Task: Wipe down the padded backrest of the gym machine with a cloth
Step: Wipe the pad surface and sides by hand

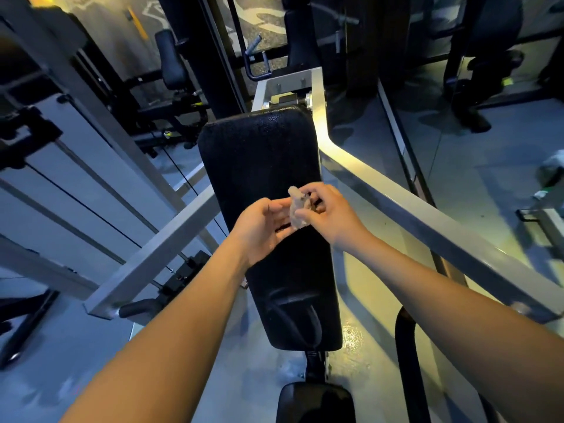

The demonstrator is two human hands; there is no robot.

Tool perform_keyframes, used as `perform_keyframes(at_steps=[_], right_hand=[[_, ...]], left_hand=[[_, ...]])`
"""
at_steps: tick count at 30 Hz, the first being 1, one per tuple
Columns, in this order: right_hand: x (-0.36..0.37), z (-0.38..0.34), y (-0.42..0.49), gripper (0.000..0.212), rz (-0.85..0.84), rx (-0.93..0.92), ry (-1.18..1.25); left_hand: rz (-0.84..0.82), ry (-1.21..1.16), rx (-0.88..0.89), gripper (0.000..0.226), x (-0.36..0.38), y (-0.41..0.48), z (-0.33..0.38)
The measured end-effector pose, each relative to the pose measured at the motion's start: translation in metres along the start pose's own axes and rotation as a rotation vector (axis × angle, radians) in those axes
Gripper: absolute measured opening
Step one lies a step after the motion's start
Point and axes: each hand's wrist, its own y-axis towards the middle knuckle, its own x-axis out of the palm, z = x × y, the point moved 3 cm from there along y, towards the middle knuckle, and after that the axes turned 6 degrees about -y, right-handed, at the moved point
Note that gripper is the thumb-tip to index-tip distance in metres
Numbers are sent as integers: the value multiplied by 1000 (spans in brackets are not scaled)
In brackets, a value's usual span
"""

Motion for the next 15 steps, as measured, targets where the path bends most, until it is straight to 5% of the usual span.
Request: perform_keyframes(at_steps=[6, 11, 15], right_hand=[[-19, -24, 25, 19, 8, -141, -6], [-45, -41, 56, 21, 183, -209, -284], [-70, -65, 94, 28, 411, -351, -500]], left_hand=[[-97, 245, 111, 49, 14, -5, 43], [321, 894, 395, 38, 13, 6, 90], [476, 1388, 497, 63, 2, 25, 124]])
